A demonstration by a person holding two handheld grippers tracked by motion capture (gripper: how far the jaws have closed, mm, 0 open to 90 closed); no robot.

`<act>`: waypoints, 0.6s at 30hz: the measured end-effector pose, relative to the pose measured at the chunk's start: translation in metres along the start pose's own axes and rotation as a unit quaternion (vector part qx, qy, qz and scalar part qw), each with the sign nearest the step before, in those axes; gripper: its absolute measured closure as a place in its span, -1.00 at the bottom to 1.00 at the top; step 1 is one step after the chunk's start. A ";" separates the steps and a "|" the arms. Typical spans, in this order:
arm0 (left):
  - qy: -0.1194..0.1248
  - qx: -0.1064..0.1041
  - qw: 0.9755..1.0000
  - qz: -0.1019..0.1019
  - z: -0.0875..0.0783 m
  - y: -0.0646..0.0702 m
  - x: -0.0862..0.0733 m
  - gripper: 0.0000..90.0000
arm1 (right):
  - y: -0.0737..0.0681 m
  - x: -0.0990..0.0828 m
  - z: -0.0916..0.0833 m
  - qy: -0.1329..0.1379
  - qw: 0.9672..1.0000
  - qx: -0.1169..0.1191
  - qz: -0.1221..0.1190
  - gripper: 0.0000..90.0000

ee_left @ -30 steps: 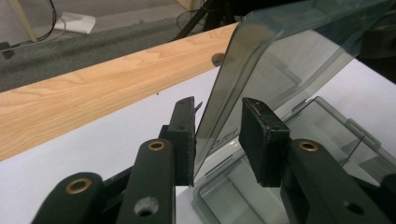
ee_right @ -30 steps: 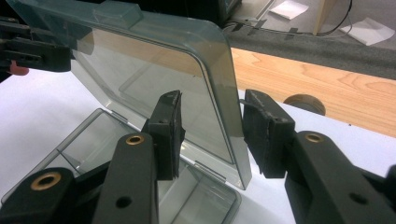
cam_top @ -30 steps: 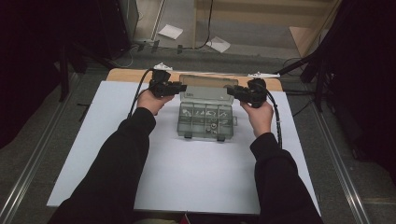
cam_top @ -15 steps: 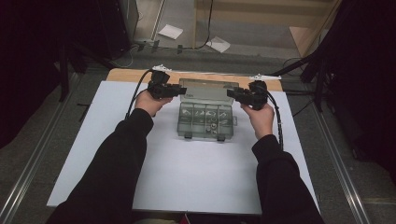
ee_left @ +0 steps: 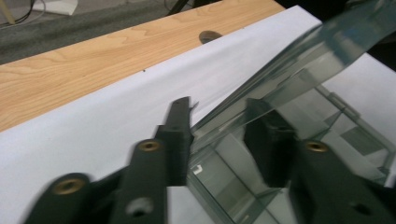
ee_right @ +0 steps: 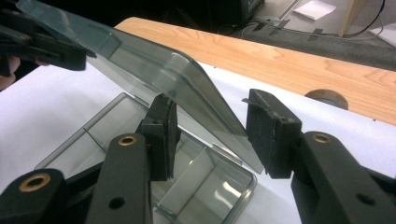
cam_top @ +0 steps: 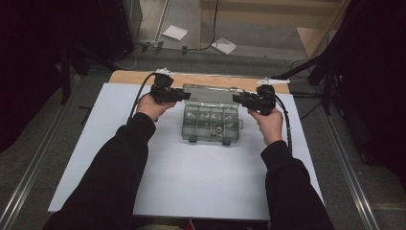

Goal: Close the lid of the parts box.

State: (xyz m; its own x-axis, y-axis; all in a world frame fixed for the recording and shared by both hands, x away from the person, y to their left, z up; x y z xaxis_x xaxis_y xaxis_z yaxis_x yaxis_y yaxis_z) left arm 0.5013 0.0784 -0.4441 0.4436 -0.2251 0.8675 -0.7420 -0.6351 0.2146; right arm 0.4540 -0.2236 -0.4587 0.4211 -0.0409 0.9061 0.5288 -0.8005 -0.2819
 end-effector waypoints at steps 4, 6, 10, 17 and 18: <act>-0.006 -0.013 1.000 -0.007 -0.008 -0.002 0.001 0.31 | 0.000 -0.003 -0.002 0.005 1.000 0.002 0.000 0.22; -0.003 -0.018 1.000 -0.011 -0.013 -0.004 0.002 0.30 | -0.001 -0.004 -0.003 0.008 1.000 0.002 -0.003 0.21; -0.012 -0.022 1.000 -0.009 -0.020 -0.008 0.000 0.30 | -0.002 -0.005 -0.004 0.005 1.000 0.004 -0.005 0.21; -0.017 -0.019 1.000 -0.016 -0.033 -0.018 -0.002 0.22 | -0.003 -0.006 -0.006 0.001 1.000 0.006 -0.008 0.21; -0.012 -0.015 1.000 -0.017 -0.035 -0.020 0.000 0.23 | -0.003 -0.006 -0.006 0.001 1.000 0.007 -0.010 0.21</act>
Point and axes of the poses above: each handheld gripper's, and its own axes: z roughly forward along the jaws, x roughly out of its top, y roughly to its right, the point moved 4 cm from there along z, roughly forward along the jaws, and after that the axes turned 12 degrees about y, right-handed, at the moved point
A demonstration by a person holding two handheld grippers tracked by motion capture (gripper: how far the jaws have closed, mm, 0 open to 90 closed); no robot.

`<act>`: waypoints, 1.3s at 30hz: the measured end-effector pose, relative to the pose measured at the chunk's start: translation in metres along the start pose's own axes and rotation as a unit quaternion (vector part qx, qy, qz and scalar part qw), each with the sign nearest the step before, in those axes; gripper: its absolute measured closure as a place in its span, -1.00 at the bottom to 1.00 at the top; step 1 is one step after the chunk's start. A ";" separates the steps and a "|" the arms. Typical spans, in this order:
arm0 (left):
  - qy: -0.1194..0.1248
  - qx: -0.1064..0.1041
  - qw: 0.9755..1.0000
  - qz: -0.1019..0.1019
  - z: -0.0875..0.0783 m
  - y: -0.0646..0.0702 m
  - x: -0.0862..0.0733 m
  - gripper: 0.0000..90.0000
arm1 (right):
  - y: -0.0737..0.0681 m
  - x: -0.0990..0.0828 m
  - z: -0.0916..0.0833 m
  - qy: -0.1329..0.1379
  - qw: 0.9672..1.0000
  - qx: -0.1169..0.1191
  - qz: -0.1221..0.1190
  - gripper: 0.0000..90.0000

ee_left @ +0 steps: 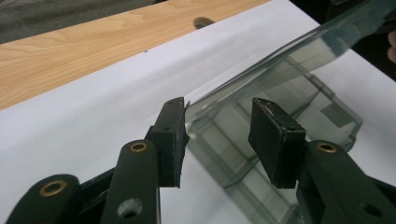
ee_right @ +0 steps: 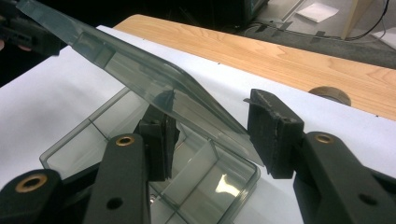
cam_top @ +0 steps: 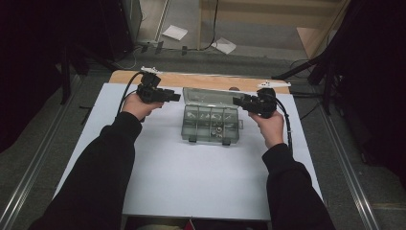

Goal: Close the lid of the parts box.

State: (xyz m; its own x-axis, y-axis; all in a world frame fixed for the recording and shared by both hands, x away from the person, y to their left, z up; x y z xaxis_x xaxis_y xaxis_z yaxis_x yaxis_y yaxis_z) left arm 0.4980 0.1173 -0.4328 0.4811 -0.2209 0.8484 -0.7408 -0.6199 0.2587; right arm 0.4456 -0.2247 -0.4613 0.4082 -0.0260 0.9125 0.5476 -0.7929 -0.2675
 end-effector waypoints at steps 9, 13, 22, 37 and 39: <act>0.025 0.009 0.999 -0.027 -0.009 0.001 0.023 0.45 | -0.001 0.000 -0.001 -0.001 1.000 0.002 -0.005 0.20; 0.040 0.012 0.999 -0.006 -0.010 0.007 0.034 0.49 | -0.002 0.000 -0.002 -0.005 1.000 0.002 -0.007 0.20; 0.026 0.003 0.999 0.029 0.000 0.024 0.039 0.84 | -0.003 -0.001 -0.003 -0.009 1.000 0.003 -0.005 0.19; 0.005 -0.029 0.999 0.027 0.016 0.039 0.031 0.98 | -0.003 -0.001 -0.002 -0.007 1.000 0.002 -0.015 0.14; 0.012 -0.031 0.999 0.023 0.016 0.040 0.031 0.98 | -0.002 -0.002 -0.002 -0.005 1.000 0.003 -0.015 0.14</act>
Point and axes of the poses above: each handheld gripper's, and its own axes: z roughly forward along the jaws, x roughly out of its top, y roughly to its right, the point moved 4 cm from there along z, roughly forward along the jaws, and after that the axes turned 12 degrees about y, right-handed, at the moved point
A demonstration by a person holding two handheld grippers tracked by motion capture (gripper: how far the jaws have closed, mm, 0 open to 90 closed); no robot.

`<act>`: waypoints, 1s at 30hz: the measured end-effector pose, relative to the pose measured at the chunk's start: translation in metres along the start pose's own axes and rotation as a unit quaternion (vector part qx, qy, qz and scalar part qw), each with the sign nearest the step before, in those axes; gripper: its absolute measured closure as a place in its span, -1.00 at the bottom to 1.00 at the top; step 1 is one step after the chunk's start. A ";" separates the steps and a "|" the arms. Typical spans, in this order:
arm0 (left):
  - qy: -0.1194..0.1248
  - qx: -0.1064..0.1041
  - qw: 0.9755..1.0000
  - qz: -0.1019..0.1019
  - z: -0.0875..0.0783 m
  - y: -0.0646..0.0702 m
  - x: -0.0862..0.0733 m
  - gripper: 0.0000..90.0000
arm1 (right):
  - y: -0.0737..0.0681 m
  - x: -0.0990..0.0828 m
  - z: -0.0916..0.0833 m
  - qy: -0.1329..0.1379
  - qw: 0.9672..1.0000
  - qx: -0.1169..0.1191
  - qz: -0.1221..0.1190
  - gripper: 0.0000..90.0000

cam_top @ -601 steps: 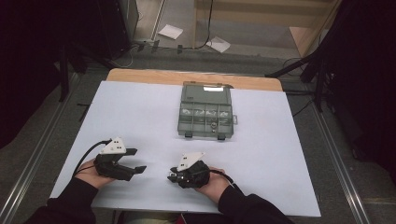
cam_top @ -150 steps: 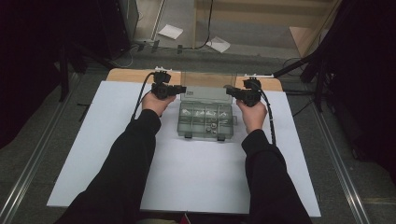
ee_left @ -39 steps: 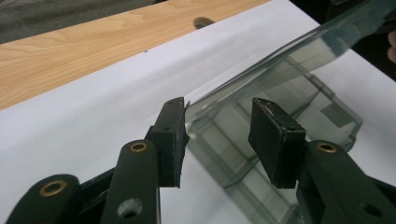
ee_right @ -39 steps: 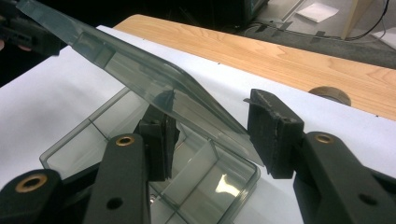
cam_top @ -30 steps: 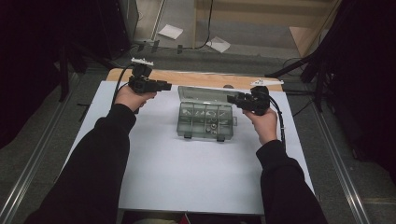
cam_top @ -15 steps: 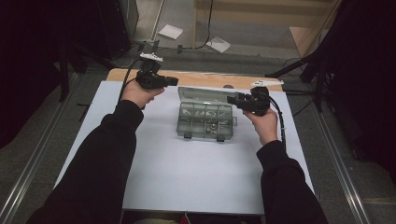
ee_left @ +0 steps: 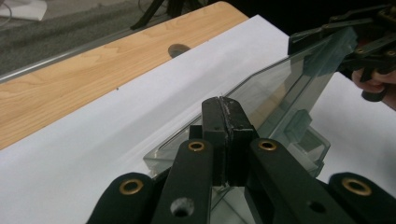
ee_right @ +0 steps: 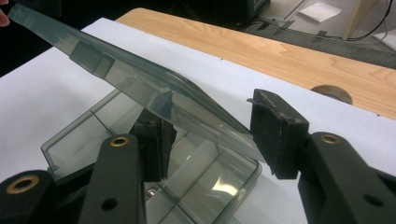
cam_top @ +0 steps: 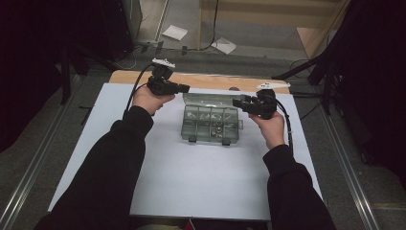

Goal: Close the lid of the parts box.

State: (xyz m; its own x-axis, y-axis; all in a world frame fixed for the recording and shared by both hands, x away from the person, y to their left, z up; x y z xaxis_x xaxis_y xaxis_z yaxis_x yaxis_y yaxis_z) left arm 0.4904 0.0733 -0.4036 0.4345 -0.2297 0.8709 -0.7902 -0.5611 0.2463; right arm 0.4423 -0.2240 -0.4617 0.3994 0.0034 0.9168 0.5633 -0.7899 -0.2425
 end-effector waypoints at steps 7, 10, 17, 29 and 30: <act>-0.009 -0.003 1.000 0.002 0.003 0.002 -0.005 0.98 | -0.002 -0.001 0.000 -0.010 1.000 -0.001 -0.001 0.06; -0.010 -0.001 1.000 0.007 0.003 0.003 -0.005 0.98 | -0.003 -0.002 -0.001 -0.020 1.000 0.000 0.011 0.01; -0.004 -0.012 1.000 0.011 0.006 0.004 -0.009 0.98 | -0.007 -0.005 -0.011 -0.023 1.000 -0.010 0.013 -0.09; -0.005 -0.009 1.000 0.017 0.004 0.008 -0.016 0.98 | -0.004 -0.008 -0.036 -0.051 0.998 -0.015 0.017 0.07; -0.009 -0.007 1.000 0.019 0.004 0.008 -0.017 0.98 | -0.002 -0.009 -0.039 -0.054 0.998 -0.018 0.022 0.14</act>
Point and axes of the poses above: each handheld gripper's, and its own axes: z roughly forward along the jaws, x roughly out of its top, y roughly to its right, the point moved 4 cm from there along z, roughly forward along the jaws, and after that the axes turned 12 degrees about y, right-handed, at the moved point
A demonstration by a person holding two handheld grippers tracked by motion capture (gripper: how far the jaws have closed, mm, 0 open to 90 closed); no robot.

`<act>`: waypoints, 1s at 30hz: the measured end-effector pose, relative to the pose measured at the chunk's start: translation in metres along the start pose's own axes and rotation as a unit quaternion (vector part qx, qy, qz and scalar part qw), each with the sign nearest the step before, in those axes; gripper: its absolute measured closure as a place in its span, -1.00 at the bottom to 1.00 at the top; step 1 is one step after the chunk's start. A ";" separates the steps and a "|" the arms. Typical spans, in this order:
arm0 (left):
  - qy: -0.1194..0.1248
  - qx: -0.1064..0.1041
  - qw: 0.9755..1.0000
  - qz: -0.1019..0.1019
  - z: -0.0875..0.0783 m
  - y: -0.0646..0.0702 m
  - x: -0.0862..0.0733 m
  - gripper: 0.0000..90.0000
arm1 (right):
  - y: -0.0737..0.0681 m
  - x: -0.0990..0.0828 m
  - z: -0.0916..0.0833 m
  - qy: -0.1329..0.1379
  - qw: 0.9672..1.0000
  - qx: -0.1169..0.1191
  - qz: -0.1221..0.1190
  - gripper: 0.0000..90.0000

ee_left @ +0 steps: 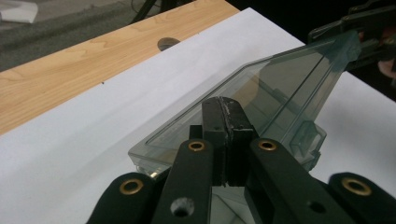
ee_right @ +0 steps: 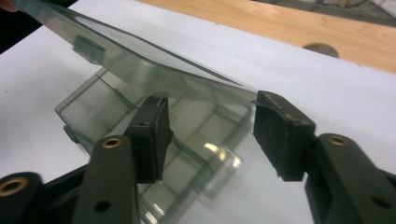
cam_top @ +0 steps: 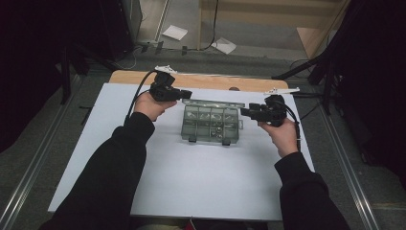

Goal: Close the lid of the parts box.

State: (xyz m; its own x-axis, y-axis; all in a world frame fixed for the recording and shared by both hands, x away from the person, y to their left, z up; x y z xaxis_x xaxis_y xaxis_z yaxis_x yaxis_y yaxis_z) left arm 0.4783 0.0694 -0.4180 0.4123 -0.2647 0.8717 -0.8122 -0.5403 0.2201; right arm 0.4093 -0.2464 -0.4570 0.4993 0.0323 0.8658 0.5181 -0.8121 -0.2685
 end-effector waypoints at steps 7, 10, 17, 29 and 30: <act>0.002 -0.003 1.000 -0.006 0.000 0.002 -0.004 0.98 | 0.008 0.003 -0.013 0.006 0.999 -0.006 0.039 0.47; 0.002 -0.004 1.000 -0.005 -0.002 0.002 -0.005 0.98 | 0.005 0.012 -0.014 0.014 0.999 -0.012 0.048 0.66; 0.000 -0.005 1.000 -0.003 -0.005 0.004 -0.008 0.98 | -0.016 0.031 -0.005 0.016 0.998 0.023 0.050 1.00; 0.004 -0.010 1.000 -0.005 -0.012 0.006 -0.016 0.98 | -0.043 0.027 0.016 0.001 0.998 0.044 0.043 1.00; 0.003 -0.010 1.000 -0.005 -0.013 0.006 -0.017 0.98 | -0.044 0.026 0.017 -0.001 0.998 0.044 0.044 1.00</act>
State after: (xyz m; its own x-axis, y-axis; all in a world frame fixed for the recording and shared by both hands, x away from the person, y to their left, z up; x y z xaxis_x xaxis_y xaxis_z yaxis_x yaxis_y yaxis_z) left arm 0.4612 0.0806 -0.4258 0.4185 -0.2542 0.8719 -0.8157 -0.5274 0.2378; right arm 0.4116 -0.2001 -0.4297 0.5466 -0.0365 0.8366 0.5313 -0.7571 -0.3802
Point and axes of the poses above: each handheld gripper's, and its own axes: z roughly forward along the jaws, x roughly out of its top, y roughly to its right, the point moved 4 cm from there along z, roughly forward along the jaws, and after that the axes turned 12 degrees about y, right-handed, at the moved point
